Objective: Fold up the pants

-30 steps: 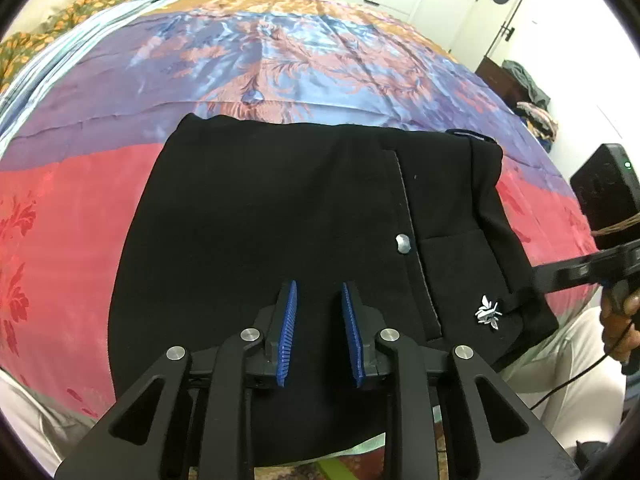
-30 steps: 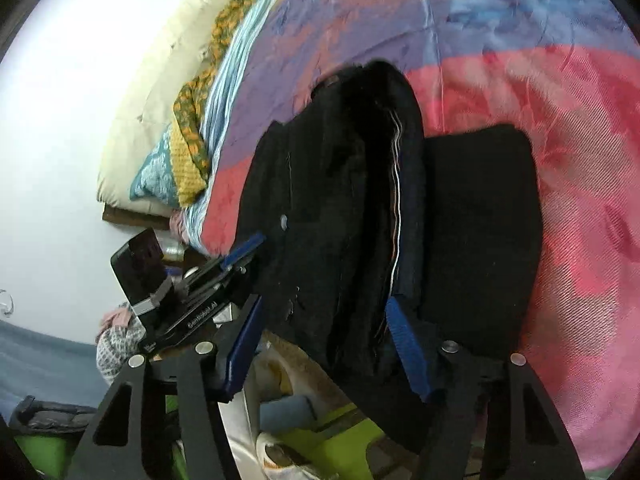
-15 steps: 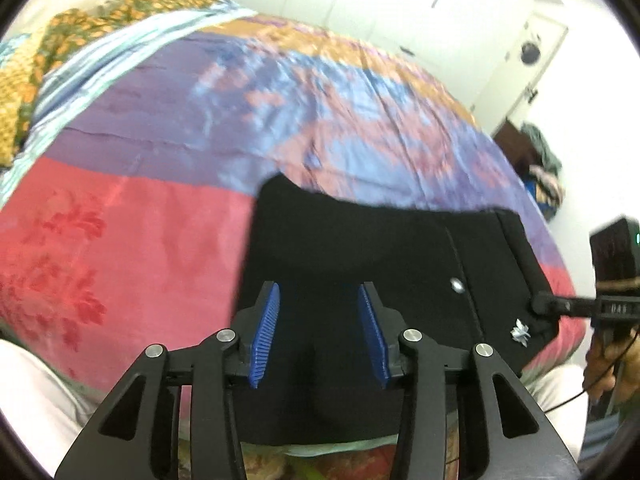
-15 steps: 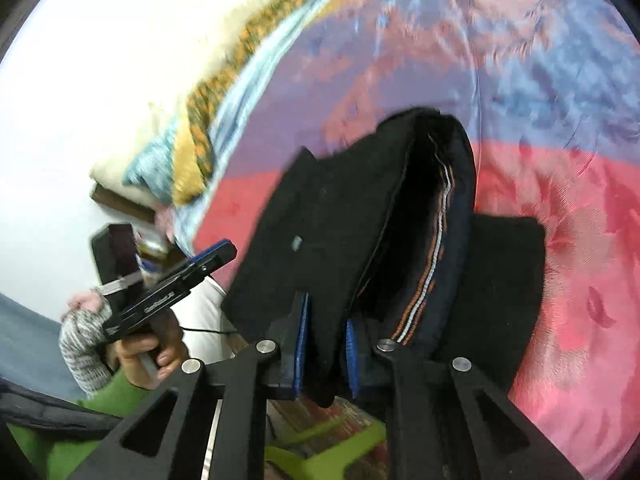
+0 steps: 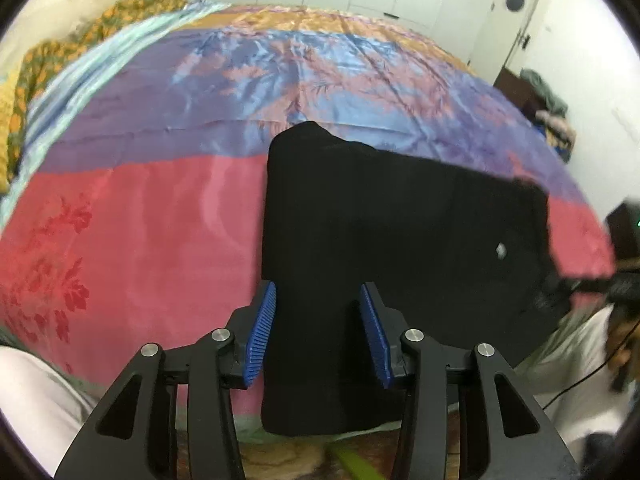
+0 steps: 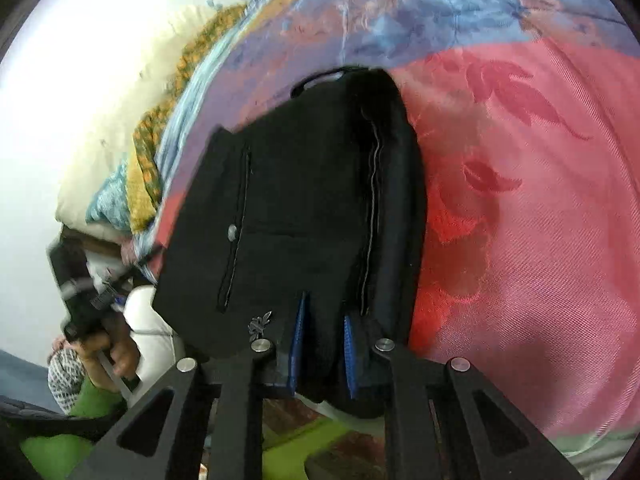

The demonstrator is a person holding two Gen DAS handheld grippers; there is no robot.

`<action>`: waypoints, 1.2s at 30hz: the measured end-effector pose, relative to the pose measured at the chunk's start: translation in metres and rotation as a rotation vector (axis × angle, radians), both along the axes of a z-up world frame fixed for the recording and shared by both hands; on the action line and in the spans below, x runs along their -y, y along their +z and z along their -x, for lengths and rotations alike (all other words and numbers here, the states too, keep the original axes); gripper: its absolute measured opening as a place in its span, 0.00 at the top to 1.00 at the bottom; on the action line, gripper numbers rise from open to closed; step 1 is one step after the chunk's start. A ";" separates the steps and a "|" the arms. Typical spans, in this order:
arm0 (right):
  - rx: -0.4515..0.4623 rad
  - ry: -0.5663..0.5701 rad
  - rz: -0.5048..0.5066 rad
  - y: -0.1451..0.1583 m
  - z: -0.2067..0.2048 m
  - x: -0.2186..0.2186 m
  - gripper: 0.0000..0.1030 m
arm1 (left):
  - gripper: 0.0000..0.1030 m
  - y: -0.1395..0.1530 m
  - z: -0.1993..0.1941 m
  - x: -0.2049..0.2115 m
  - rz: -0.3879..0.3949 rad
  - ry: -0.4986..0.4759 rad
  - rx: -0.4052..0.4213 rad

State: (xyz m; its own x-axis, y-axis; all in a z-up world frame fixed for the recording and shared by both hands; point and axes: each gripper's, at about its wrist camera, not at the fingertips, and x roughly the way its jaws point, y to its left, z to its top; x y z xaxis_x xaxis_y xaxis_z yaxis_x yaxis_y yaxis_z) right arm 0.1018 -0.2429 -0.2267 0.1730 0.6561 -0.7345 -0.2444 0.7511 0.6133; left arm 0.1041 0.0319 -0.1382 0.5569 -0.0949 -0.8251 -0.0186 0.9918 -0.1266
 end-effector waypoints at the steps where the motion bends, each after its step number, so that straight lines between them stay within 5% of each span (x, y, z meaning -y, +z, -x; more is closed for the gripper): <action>1: 0.045 0.015 0.060 0.010 0.001 -0.004 0.69 | 0.57 0.000 0.001 0.001 -0.007 -0.006 0.004; 5: 0.336 0.113 0.373 0.070 0.004 -0.036 0.68 | 0.54 -0.003 0.000 0.003 -0.019 -0.006 0.008; 10: 0.519 0.218 0.280 0.110 -0.012 -0.079 0.68 | 0.53 -0.005 0.002 0.003 -0.034 -0.014 0.013; 13: 0.489 0.215 0.346 0.075 -0.036 -0.089 0.69 | 0.52 -0.008 0.003 0.003 -0.044 -0.022 0.014; 17: 0.310 0.071 0.376 0.009 -0.056 -0.052 0.79 | 0.48 -0.010 0.006 0.003 -0.018 -0.038 0.005; 22: 0.385 0.034 0.381 0.040 -0.022 -0.042 0.79 | 0.48 -0.011 0.004 0.002 -0.013 -0.020 -0.015; 28: 0.443 0.116 0.279 0.090 0.041 -0.042 0.79 | 0.48 -0.010 0.005 0.006 -0.034 -0.014 -0.017; 30: 0.408 0.154 0.274 0.084 0.057 -0.053 0.79 | 0.47 -0.011 0.005 0.009 -0.055 -0.014 -0.018; 33: 0.281 0.172 0.425 0.043 0.060 -0.064 0.79 | 0.46 -0.013 0.005 0.011 -0.068 -0.015 -0.029; 36: 0.274 0.101 0.385 0.034 0.064 -0.059 0.78 | 0.46 -0.014 0.006 0.013 -0.090 -0.022 -0.032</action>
